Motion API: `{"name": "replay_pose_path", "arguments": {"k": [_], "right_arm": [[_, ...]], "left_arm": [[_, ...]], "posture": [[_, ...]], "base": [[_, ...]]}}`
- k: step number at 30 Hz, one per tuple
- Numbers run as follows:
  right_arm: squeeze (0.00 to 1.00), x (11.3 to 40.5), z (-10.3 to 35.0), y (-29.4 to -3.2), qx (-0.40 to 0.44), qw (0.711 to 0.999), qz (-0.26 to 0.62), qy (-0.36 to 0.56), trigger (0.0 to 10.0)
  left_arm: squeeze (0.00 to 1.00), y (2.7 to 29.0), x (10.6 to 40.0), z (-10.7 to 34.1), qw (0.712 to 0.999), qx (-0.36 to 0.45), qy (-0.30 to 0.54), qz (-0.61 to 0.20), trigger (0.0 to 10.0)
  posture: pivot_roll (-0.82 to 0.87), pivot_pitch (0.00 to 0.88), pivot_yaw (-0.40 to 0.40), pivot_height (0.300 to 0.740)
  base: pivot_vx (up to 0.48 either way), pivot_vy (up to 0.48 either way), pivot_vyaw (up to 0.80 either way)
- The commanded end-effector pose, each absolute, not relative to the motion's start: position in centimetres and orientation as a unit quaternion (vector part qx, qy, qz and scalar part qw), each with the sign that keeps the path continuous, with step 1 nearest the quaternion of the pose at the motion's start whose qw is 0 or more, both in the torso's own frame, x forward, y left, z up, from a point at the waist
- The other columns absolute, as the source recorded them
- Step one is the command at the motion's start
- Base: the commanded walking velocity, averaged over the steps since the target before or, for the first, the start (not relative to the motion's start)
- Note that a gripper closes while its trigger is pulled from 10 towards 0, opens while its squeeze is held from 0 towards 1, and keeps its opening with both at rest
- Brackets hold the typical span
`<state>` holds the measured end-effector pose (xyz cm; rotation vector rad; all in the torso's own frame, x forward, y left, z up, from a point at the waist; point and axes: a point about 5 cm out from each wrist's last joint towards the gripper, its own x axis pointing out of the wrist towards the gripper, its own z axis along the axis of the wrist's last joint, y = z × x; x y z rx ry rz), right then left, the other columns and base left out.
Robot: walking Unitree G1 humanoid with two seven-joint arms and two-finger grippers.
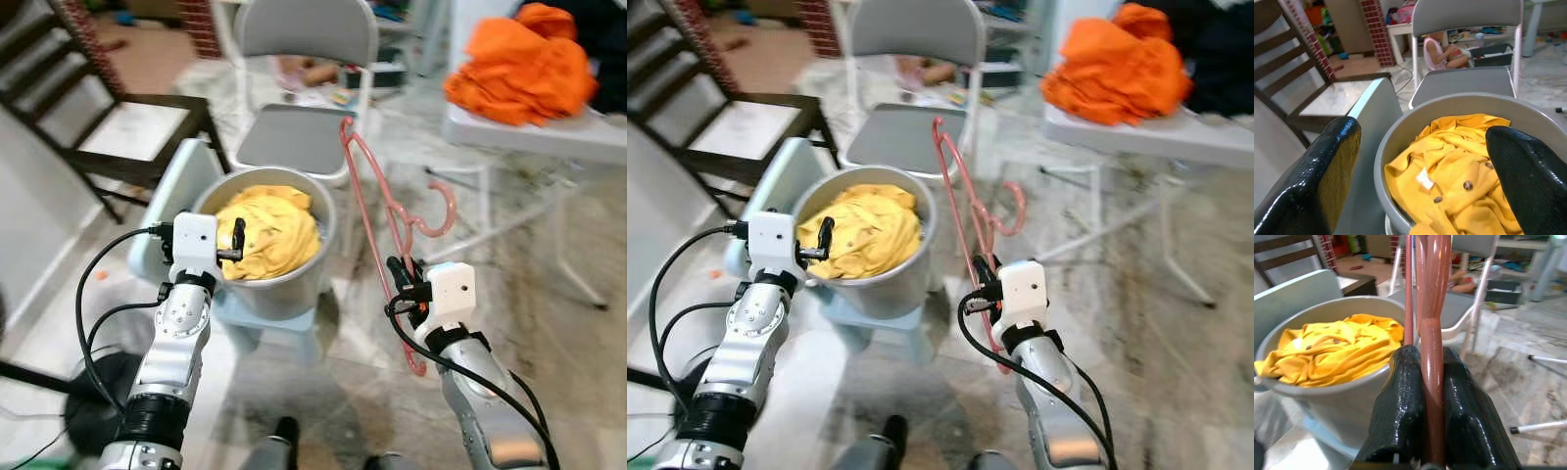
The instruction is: Hang hanger
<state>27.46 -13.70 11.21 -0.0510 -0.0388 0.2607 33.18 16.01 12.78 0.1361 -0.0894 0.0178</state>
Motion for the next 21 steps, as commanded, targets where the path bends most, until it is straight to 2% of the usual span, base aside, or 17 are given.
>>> {"name": "replay_pose_path", "arguments": {"k": [1, 9, 21], "right_arm": [[0.00, 27.28, 11.49, -13.43, -0.024, 0.990, 0.134, -0.025, 10.0], [0.00, 27.21, 11.56, -13.44, -0.024, 0.990, 0.134, -0.027, 10.0], [0.00, 27.10, 11.58, -13.28, -0.027, 0.990, 0.138, -0.027, 10.0]], "left_arm": [[0.00, 16.27, 33.02, 12.47, 0.997, 0.066, -0.037, 0.009, 10.0], [0.00, 15.84, 32.88, 12.23, 0.998, 0.044, -0.039, -0.012, 10.0], [0.00, 15.38, 32.88, 12.38, 0.998, 0.033, -0.044, -0.025, 10.0]], "posture": [[-0.01, 0.213, 0.029, 0.740], [-0.02, 0.218, 0.025, 0.740], [-0.02, 0.216, 0.024, 0.740]], "base": [[0.000, 0.000, 0.46], [0.000, 0.000, 0.06], [0.368, 0.000, 0.00]]}}
